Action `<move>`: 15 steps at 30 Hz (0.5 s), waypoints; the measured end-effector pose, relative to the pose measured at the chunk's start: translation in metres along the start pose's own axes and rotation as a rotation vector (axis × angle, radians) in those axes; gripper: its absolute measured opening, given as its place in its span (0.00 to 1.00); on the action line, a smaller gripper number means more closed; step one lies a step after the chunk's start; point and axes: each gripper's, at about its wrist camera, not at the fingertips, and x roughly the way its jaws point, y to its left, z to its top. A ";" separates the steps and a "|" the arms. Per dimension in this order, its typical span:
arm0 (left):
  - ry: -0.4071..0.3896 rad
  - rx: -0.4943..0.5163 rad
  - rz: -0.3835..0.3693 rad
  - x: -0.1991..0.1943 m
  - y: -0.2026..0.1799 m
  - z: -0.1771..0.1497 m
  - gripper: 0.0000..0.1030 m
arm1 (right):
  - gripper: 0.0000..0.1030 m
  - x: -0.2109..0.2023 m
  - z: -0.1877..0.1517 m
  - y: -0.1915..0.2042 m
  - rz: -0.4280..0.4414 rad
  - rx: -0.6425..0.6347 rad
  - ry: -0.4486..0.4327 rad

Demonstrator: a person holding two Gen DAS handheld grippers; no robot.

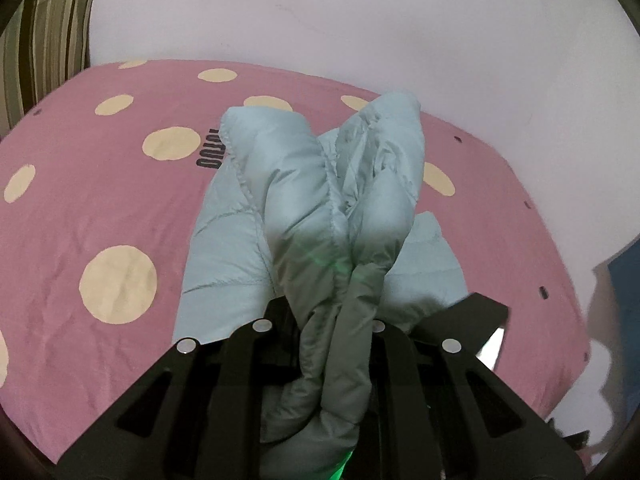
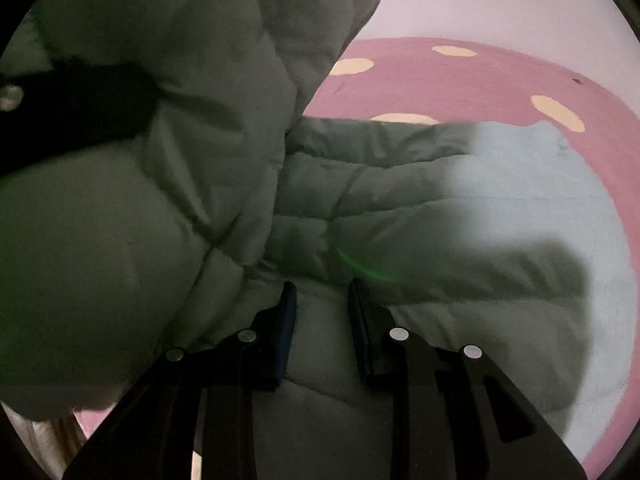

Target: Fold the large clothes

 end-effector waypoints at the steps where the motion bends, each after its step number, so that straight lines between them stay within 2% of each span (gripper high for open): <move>1: 0.003 0.003 0.003 0.001 -0.002 -0.001 0.12 | 0.27 -0.001 0.001 -0.003 0.004 0.005 -0.006; 15: 0.036 0.039 0.032 0.029 -0.013 0.002 0.12 | 0.27 -0.050 -0.016 -0.045 -0.050 0.052 -0.080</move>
